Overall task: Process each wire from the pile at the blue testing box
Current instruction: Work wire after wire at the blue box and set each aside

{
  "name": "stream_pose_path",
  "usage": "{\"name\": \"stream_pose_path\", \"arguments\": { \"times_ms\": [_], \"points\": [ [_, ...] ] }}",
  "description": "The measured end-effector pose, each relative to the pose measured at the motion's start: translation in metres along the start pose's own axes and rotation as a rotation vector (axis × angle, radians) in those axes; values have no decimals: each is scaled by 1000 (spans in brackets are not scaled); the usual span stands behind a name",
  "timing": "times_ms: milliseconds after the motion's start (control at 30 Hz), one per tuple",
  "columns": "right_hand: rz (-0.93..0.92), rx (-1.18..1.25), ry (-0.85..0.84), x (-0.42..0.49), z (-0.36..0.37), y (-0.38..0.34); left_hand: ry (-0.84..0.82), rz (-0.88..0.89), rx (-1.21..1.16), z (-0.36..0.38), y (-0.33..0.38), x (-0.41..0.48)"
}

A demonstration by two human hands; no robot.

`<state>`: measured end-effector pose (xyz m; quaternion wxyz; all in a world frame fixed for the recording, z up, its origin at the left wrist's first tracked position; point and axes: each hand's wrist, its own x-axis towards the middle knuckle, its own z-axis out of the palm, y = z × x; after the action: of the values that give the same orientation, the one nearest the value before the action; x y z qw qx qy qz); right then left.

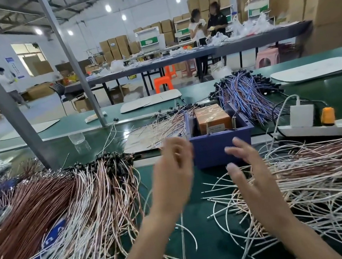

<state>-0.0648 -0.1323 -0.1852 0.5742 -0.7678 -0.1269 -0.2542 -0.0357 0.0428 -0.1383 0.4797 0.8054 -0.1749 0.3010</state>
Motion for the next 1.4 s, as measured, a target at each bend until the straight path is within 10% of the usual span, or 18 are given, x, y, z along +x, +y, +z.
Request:
{"name": "stream_pose_path", "arguments": {
  "times_ms": [167,600,800,1033,1167,1300,1400],
  "points": [
    [353,898,164,35,-18,-17,-328,355,279,58,0,-39],
    [135,-123,-274,11,2,24,43,524,691,42,-42,-30],
    [238,161,-15,10,-4,19,294,292,481,35,-26,-29],
    [225,97,-65,7,-6,19,22,-690,-765,42,-12,-18],
    [211,23,-155,3,-5,22,94,-844,-1250,17,-28,-4],
    [218,61,-176,3,-5,22,181,-878,-1338,5,-41,-3],
    [246,170,-120,7,-8,19,178,-799,-824,9,-43,-5]
  ]
}}
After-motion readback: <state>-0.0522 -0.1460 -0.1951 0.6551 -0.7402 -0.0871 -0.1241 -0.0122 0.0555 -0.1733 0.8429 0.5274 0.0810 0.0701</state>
